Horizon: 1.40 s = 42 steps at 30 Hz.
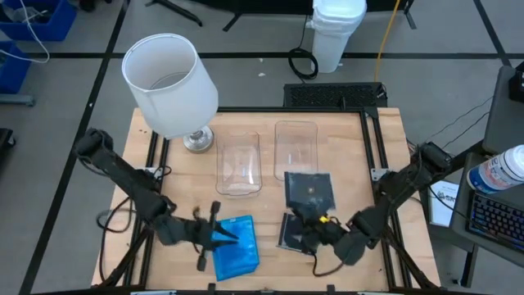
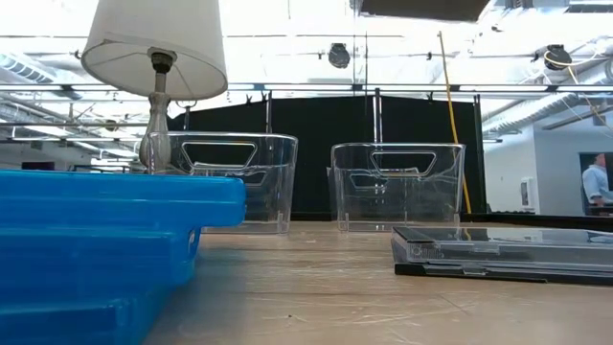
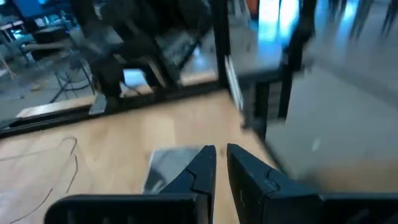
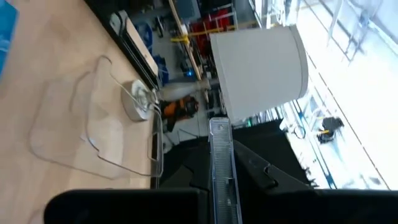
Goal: Pick & place jewel cases by type
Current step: Put the black CD case into the right transparent bin
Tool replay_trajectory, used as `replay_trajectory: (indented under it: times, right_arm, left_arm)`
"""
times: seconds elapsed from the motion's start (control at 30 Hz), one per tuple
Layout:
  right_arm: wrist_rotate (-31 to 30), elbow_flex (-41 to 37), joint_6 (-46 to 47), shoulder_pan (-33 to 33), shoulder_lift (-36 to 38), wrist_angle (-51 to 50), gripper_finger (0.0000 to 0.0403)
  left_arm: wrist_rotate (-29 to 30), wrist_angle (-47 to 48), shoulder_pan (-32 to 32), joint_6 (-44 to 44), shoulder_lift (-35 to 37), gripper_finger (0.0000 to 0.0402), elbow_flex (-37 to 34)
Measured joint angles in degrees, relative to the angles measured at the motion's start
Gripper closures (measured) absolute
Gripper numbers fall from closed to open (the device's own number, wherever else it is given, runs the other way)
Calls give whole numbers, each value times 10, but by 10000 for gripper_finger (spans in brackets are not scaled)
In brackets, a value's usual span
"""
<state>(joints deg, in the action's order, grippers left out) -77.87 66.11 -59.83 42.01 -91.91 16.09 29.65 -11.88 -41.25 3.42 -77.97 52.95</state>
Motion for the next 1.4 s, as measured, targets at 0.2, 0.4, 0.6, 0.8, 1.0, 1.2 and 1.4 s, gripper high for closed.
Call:
replay_trajectory:
  times: [0.2,0.4,0.6,0.8,1.0,1.2,1.4]
  right_arm:
    - [16,0,-26,-1,-33,-1,380]
    - [25,-1,-25,-2,-43,28,380]
    - [101,0,-105,-3,-42,176,380]
    - [121,0,-114,-23,-42,184,380]
    - [172,0,-89,-45,-46,176,377]
    - [195,0,-99,-49,-45,180,378]
    - [241,0,-96,-52,-45,178,376]
  left_arm:
    - [5,-14,15,-45,6,331,0]
    - [146,9,16,-330,-43,249,0]
    - [215,-50,47,-535,-97,174,0]
    - [274,-152,65,-660,-106,148,0]
    - [258,-181,65,-710,-99,146,0]
    - [254,-179,88,-723,-99,146,0]
    - [200,-179,116,-708,-99,146,0]
